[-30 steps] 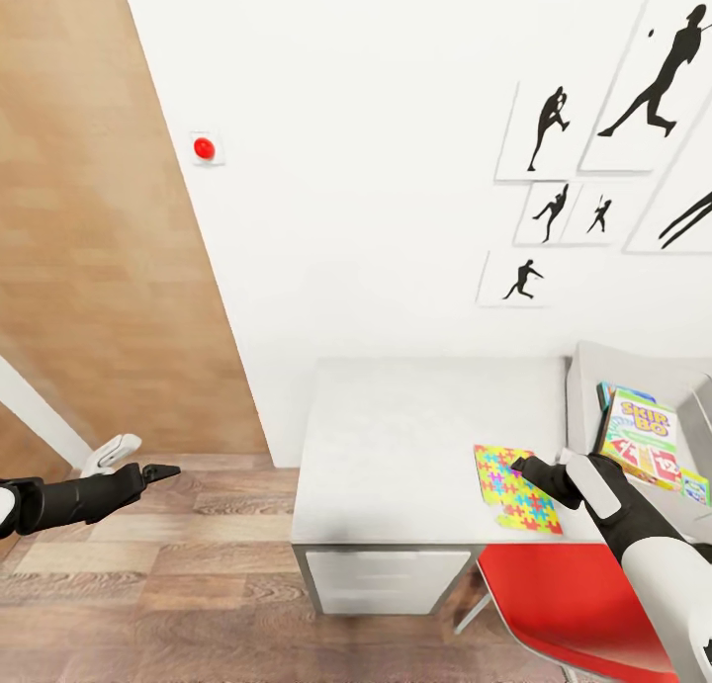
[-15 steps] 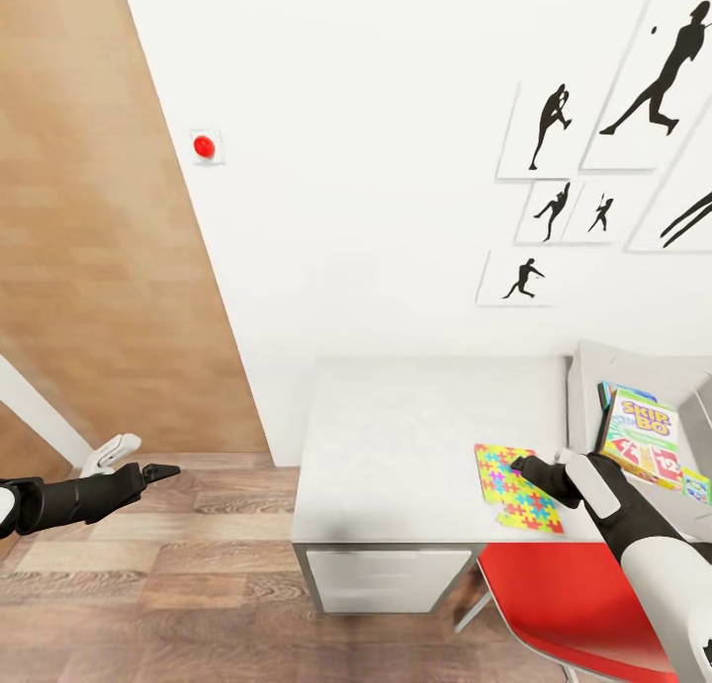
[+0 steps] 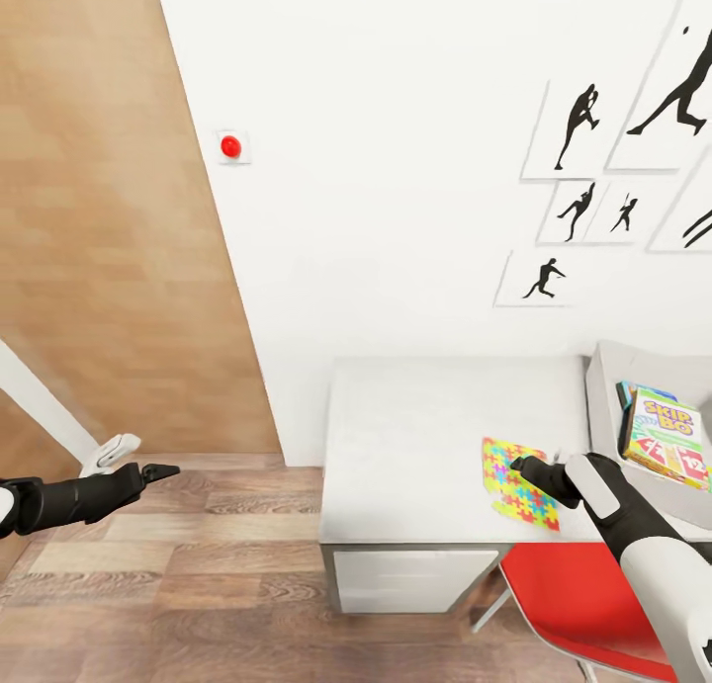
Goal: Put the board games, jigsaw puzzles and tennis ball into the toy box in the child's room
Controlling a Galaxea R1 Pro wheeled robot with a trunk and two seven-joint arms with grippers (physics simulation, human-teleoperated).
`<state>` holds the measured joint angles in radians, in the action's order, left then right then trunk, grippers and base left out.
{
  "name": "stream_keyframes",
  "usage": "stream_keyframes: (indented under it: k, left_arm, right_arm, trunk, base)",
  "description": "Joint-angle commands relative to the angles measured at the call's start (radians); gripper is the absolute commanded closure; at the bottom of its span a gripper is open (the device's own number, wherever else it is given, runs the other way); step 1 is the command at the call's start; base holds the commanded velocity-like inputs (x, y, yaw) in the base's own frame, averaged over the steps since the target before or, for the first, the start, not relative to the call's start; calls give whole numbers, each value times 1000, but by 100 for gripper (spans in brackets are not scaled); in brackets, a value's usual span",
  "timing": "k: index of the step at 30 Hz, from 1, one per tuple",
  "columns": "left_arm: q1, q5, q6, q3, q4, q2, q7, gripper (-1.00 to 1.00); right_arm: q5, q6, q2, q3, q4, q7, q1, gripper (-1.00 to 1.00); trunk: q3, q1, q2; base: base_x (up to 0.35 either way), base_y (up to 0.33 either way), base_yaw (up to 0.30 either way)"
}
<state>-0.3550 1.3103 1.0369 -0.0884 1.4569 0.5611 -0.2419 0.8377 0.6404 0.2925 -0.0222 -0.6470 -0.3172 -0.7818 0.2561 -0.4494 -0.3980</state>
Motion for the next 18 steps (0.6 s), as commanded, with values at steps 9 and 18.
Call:
stream_keyframes:
  k: [9, 18]
  left_arm:
    - [-1, 10, 3, -1, 0, 0, -10, -100]
    - [-1, 10, 3, 1, 0, -1, -10, -100]
  right_arm:
    - [11, 2, -2, -2, -2, -10, -1, -100]
    - [11, 1, 1, 0, -4, -10, -1, -100]
  trunk:
    - [2, -1, -2]
    - [2, -1, -2]
  base:
    - [0, 157, 0]
    - [0, 91, 0]
